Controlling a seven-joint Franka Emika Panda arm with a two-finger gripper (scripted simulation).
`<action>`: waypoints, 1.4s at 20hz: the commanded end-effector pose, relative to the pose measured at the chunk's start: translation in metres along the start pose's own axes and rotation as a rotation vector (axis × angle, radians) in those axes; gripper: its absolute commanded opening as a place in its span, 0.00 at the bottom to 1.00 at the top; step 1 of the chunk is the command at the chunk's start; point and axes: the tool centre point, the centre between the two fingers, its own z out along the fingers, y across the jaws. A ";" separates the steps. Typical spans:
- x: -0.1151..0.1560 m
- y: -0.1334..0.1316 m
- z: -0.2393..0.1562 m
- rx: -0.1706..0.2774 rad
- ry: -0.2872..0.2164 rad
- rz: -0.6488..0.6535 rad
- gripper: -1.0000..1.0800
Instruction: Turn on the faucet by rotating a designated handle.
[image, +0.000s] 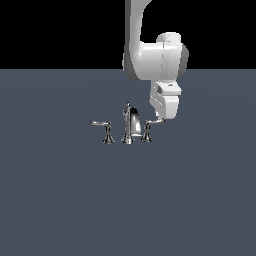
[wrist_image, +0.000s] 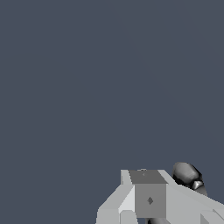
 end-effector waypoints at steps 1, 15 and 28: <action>0.005 0.010 0.000 -0.004 0.000 0.002 0.00; -0.004 0.036 0.000 0.002 -0.001 -0.003 0.00; -0.011 0.063 0.000 0.001 0.001 0.001 0.00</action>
